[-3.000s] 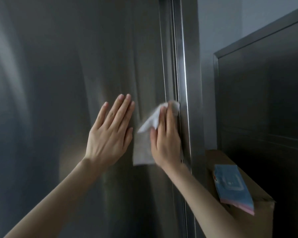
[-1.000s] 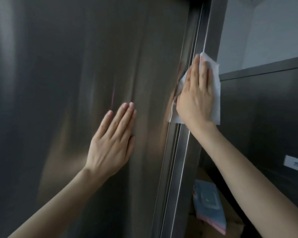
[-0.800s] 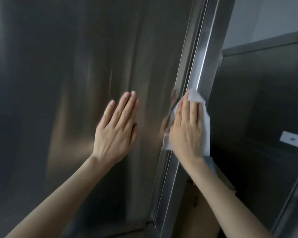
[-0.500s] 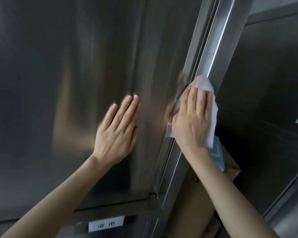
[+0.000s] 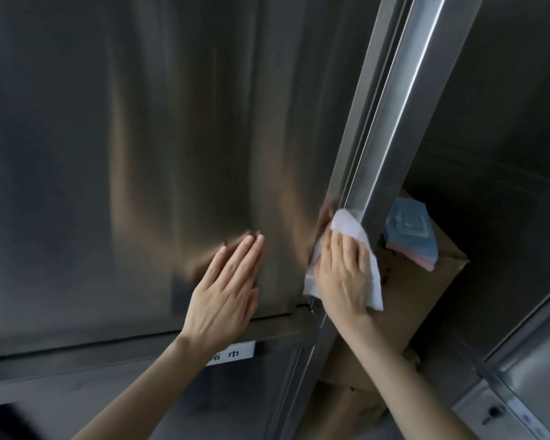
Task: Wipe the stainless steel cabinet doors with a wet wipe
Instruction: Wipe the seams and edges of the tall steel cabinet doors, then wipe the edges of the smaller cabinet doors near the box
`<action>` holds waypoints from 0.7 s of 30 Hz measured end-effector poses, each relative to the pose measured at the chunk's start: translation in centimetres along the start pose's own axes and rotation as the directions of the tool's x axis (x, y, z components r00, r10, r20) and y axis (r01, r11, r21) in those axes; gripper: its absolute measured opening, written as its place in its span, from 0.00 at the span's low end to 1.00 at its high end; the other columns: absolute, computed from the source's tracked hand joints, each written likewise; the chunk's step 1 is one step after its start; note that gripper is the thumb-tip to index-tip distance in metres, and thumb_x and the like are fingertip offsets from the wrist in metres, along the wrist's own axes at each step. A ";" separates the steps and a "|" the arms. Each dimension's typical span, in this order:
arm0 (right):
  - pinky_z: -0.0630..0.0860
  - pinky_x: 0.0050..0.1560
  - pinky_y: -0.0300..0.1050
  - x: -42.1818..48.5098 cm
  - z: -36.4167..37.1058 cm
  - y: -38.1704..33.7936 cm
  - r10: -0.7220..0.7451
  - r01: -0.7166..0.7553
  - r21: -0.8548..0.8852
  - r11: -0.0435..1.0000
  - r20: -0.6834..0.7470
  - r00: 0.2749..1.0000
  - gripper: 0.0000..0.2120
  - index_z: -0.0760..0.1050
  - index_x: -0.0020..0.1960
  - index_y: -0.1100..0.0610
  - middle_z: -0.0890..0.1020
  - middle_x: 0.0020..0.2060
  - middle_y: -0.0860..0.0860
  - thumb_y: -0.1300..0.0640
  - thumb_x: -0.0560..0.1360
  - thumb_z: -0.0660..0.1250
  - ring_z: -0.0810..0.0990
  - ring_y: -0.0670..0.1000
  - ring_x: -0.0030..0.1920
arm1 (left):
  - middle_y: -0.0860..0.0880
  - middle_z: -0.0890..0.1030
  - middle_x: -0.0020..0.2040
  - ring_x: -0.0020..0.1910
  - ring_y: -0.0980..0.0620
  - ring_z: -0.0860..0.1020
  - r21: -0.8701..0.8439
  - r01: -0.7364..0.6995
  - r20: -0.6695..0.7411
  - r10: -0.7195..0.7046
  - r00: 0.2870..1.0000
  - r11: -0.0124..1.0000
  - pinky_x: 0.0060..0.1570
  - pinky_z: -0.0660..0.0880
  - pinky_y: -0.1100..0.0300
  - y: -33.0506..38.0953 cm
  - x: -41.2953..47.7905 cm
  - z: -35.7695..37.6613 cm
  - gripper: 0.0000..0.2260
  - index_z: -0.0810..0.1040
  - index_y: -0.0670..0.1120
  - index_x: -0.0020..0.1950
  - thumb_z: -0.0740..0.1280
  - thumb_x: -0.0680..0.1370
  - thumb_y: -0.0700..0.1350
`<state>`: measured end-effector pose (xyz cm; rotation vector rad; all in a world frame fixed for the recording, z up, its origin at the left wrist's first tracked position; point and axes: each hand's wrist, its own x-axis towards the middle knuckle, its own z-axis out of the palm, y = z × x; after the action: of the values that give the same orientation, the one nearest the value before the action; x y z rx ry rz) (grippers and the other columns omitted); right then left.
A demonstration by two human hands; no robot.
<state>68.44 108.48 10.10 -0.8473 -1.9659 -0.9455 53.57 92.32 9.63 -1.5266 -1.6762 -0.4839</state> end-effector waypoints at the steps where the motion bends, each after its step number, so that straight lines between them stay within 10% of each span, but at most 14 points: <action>1: 0.68 0.56 0.50 -2.4 0.3 -0.6 -0.032 0.032 0.005 0.999 0.058 0.998 0.19 0.74 0.63 0.64 0.81 0.54 0.57 0.61 0.73 0.66 0.77 0.57 0.53 | 0.43 0.58 0.78 0.78 0.47 0.55 -0.014 -0.011 0.007 0.011 1.000 1.000 0.75 0.55 0.48 -0.2 -0.5 0.1 0.25 0.62 0.36 0.76 0.55 0.79 0.44; 8: 0.67 0.62 0.53 -9.2 0.4 -2.6 -0.117 0.120 0.002 0.993 0.255 0.960 0.21 0.72 0.65 0.64 0.78 0.57 0.58 0.61 0.73 0.66 0.74 0.58 0.56 | 0.43 0.59 0.78 0.77 0.48 0.56 -0.076 -0.119 0.107 0.127 0.986 0.990 0.75 0.55 0.49 -1.9 -3.6 -0.1 0.26 0.64 0.36 0.75 0.56 0.79 0.45; 14: 0.72 0.63 0.51 -4.5 -3.0 0.4 -0.117 0.109 0.135 0.985 0.049 0.992 0.14 0.76 0.61 0.65 0.82 0.52 0.56 0.66 0.76 0.63 0.80 0.55 0.53 | 0.45 0.61 0.77 0.77 0.48 0.57 -0.214 -0.175 0.101 0.200 0.974 0.961 0.74 0.56 0.48 -2.4 -2.0 -1.2 0.26 0.64 0.37 0.75 0.56 0.78 0.44; 21: 0.67 0.68 0.51 -0.6 -10.1 2.4 0.235 -0.195 0.312 0.930 -0.096 0.967 0.17 0.74 0.63 0.66 0.78 0.60 0.60 0.69 0.75 0.62 0.71 0.57 0.65 | 0.44 0.62 0.77 0.77 0.47 0.57 -0.413 -0.215 0.032 0.250 0.968 0.885 0.75 0.53 0.49 -0.7 1.6 -3.6 0.25 0.65 0.37 0.74 0.55 0.78 0.45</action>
<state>74.28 101.11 14.57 -0.7848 -1.7996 -0.5416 54.10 90.54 13.16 -2.0499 -1.4847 -0.6768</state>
